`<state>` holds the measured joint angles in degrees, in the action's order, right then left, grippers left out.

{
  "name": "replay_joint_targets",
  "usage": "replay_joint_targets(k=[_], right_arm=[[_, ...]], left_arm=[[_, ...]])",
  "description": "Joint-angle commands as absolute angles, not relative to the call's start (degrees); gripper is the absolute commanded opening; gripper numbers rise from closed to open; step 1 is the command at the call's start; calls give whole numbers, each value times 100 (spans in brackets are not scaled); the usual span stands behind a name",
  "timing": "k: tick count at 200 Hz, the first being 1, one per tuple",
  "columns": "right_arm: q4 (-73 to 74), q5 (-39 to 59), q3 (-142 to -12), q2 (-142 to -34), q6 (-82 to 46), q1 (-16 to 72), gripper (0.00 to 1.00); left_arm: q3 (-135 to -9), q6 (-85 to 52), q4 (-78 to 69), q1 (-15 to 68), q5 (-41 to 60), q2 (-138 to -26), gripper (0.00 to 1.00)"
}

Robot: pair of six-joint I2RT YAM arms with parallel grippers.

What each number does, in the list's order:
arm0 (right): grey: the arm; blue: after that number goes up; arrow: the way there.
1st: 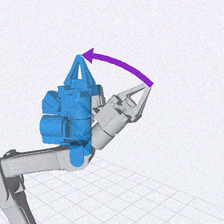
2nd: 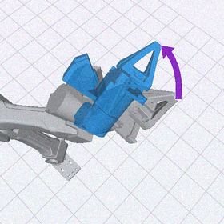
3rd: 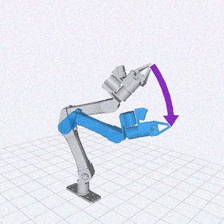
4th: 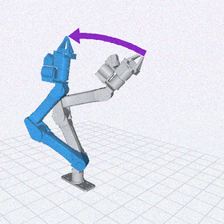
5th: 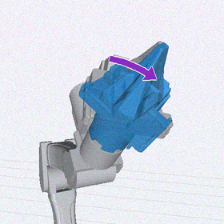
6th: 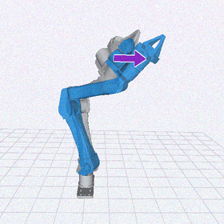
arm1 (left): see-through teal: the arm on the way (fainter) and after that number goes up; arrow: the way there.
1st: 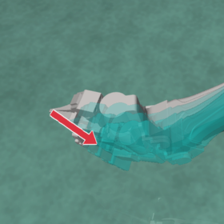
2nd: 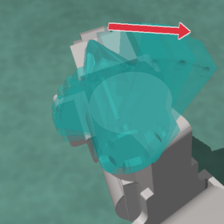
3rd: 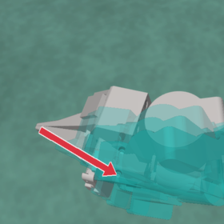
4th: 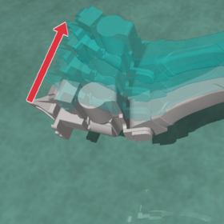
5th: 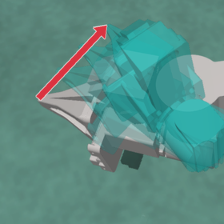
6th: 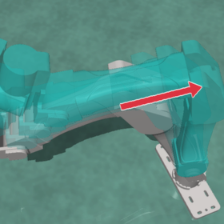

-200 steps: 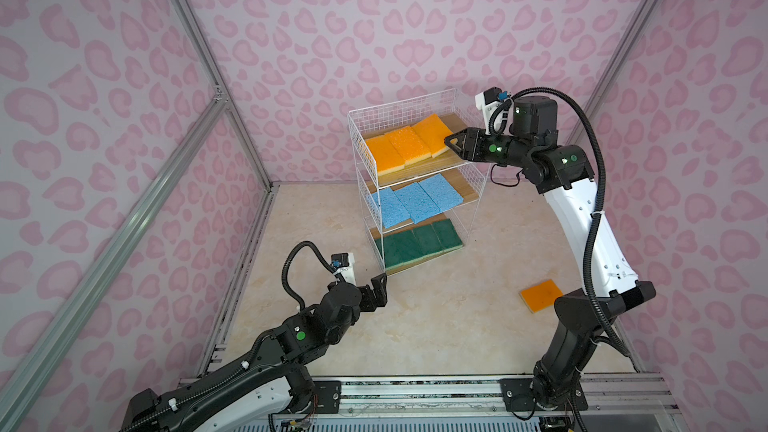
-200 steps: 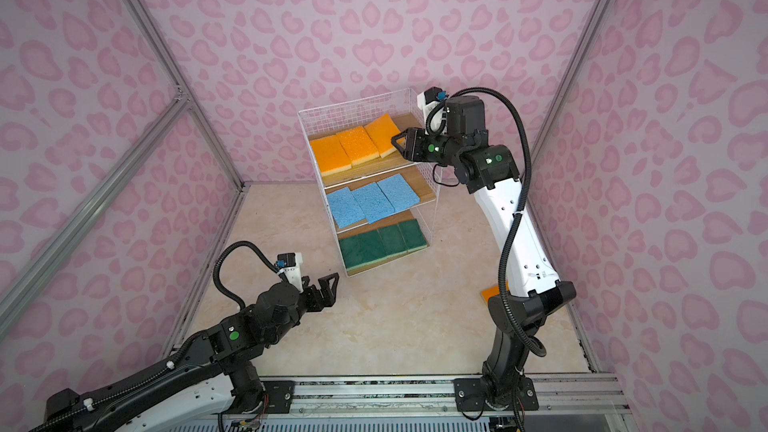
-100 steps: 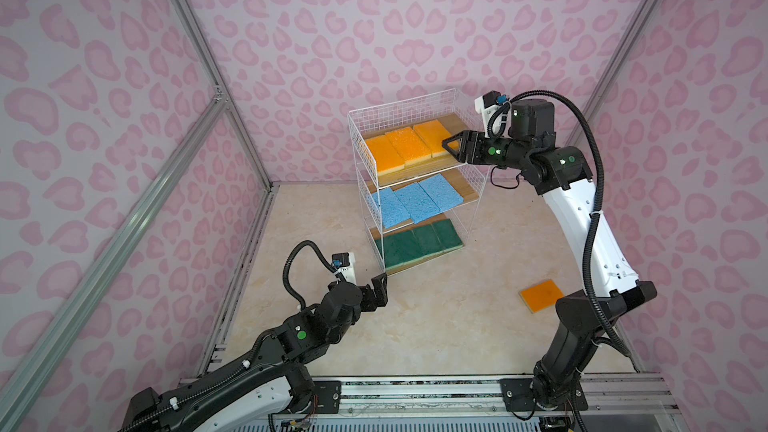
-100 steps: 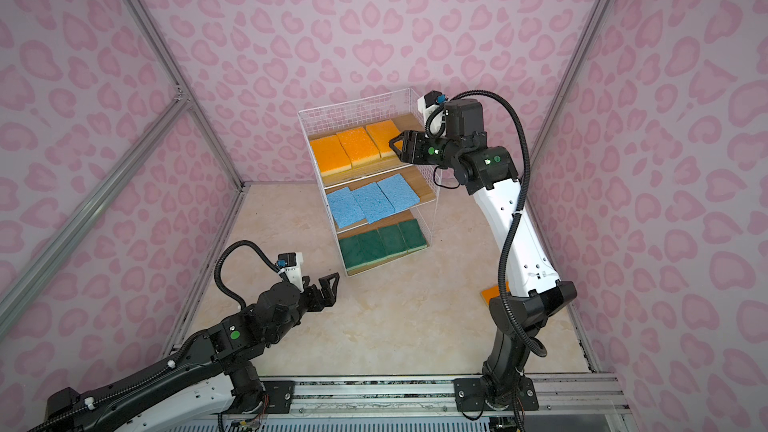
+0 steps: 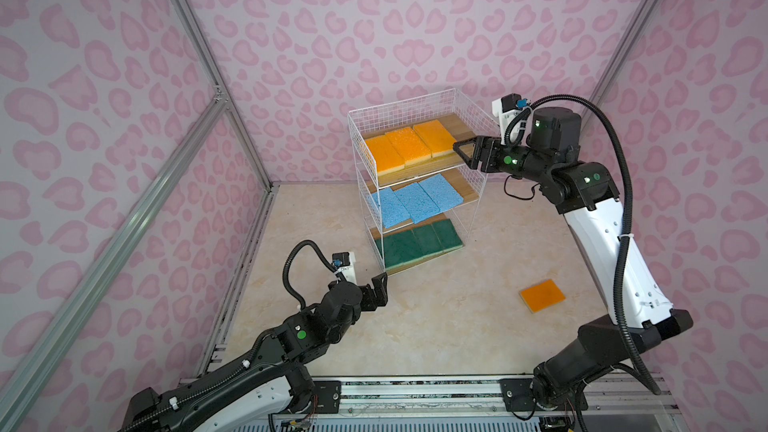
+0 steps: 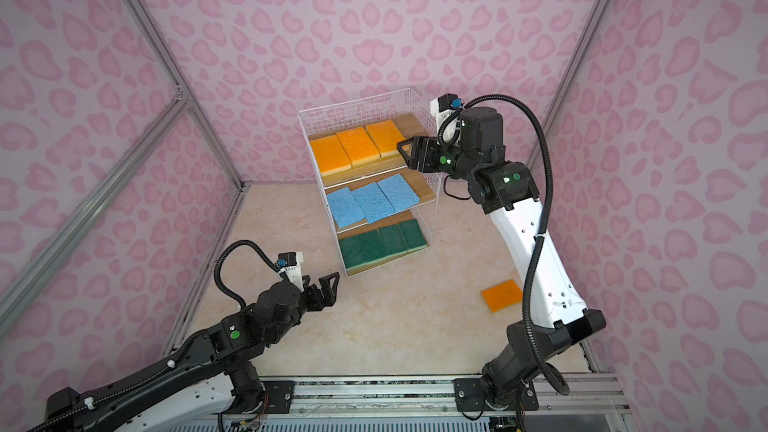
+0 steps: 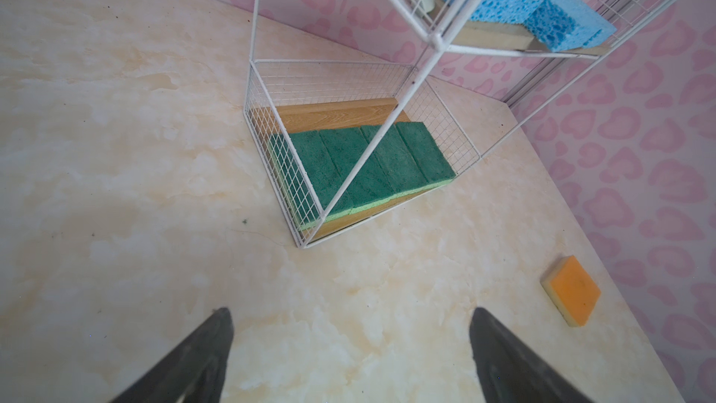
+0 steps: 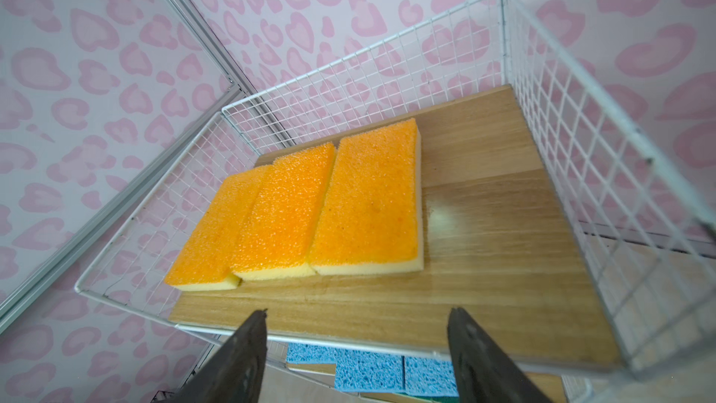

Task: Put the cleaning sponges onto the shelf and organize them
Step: 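Withdraw the right gripper from the shelf down toward the last orange sponge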

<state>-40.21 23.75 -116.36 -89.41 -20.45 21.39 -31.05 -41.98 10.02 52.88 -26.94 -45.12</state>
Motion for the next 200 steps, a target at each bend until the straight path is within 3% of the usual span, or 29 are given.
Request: replay_joint_targets(k=[1,97,183,200], right_arm=[[-3702,2086,-10841,-8438,-2115,2206,74],[-3787,730,-6336,-5761,-2643,1997,74],[-3902,963,-4137,-4933,-3037,547,76],[-3951,602,-3818,-4816,-3133,375,77]], left_arm=[[-3119,-4140,846,5282,-2663,-4621,97],[-2874,-4225,404,5282,-2358,-4956,97],[-2807,-4280,212,5282,-2224,-5108,97],[-2771,-4289,153,5282,-2207,-5130,97]])
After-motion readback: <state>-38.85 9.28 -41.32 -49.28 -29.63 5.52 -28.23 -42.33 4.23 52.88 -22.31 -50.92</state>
